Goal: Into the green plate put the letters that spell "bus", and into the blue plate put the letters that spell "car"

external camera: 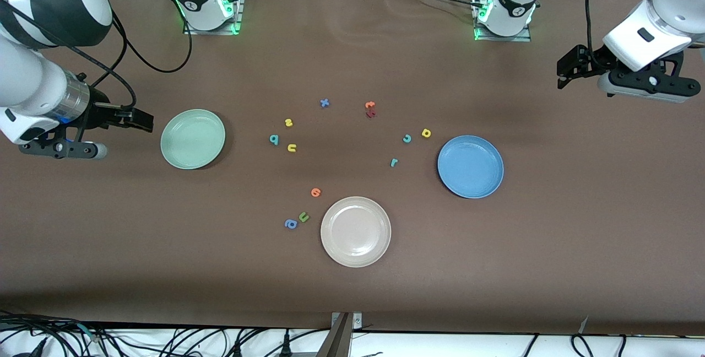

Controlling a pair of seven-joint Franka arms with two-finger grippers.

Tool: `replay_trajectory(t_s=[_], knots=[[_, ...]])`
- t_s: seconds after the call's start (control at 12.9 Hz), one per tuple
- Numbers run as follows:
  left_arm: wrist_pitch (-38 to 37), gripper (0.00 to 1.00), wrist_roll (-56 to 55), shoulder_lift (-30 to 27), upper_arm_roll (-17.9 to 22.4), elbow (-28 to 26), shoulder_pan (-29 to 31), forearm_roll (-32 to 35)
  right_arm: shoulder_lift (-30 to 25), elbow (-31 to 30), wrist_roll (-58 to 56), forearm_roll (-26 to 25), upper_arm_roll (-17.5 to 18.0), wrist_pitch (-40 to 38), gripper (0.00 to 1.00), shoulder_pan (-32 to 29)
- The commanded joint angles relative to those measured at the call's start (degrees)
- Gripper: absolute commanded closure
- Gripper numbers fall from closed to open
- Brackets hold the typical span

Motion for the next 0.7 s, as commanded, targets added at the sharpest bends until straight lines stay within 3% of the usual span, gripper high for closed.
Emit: replay_trajectory(t_s=[0.0, 0.62], knots=[[-1.83, 0.0, 1.03, 1.4, 0.68, 2.48, -0.08, -0.45, -0.94, -0.03, -1.19, 0.6, -0.22, 0.11, 0.01, -0.22], [-2.27, 0.0, 0.94, 1.58, 0.5, 3.27, -0.78, -0.45, -1.02, -0.12, -0.4, 1.04, -0.14, -1.03, 0.01, -0.22]])
